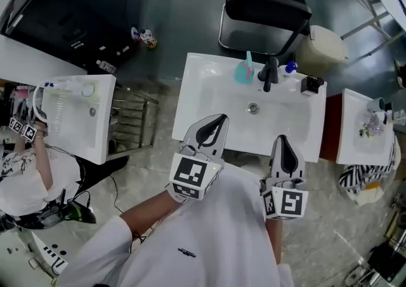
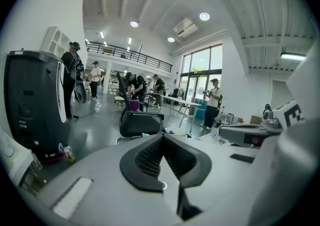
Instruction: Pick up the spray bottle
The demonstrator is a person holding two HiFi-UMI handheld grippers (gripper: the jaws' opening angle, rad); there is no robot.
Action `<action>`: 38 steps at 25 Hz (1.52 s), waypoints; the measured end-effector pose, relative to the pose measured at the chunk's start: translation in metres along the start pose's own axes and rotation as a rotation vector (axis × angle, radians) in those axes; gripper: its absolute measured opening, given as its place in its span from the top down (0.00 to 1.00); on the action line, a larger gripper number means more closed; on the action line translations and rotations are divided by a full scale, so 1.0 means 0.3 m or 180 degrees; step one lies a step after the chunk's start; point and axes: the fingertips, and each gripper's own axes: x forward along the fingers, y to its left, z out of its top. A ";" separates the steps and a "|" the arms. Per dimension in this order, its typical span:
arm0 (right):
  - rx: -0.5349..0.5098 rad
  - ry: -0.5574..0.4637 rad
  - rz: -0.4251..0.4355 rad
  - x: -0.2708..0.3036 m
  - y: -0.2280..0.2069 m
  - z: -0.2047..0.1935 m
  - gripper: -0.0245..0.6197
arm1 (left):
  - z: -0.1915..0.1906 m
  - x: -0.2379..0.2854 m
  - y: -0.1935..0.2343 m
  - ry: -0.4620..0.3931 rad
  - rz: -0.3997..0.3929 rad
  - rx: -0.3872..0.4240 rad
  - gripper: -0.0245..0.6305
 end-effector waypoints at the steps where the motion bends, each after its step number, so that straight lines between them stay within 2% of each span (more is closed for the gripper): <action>1: -0.0013 -0.0005 0.0027 0.023 0.004 0.007 0.95 | 0.002 0.011 0.007 0.0004 0.0006 -0.0001 0.96; 5: -0.0033 -0.0011 0.0139 0.107 0.013 0.013 0.95 | -0.007 0.063 0.029 0.0105 -0.0022 -0.0012 0.96; 8: 0.0050 -0.0010 0.0266 0.150 0.031 0.004 0.95 | -0.022 0.082 0.033 0.0199 -0.0154 -0.0159 0.96; 23: 0.0014 -0.0031 0.0350 0.479 0.056 -0.058 0.95 | -0.017 0.144 0.165 0.0152 0.0065 -0.0172 0.96; 24: 0.0017 -0.0021 0.0364 0.498 0.057 -0.064 0.94 | -0.013 0.148 0.173 0.0144 0.0074 -0.0171 0.96; 27: 0.0020 0.0020 0.0401 0.551 0.057 -0.085 0.84 | -0.008 0.158 0.192 0.0136 0.0108 -0.0179 0.96; 38: 0.0143 0.0180 0.0287 0.761 0.038 -0.161 0.70 | -0.016 0.188 0.221 0.0164 0.0186 -0.0237 0.96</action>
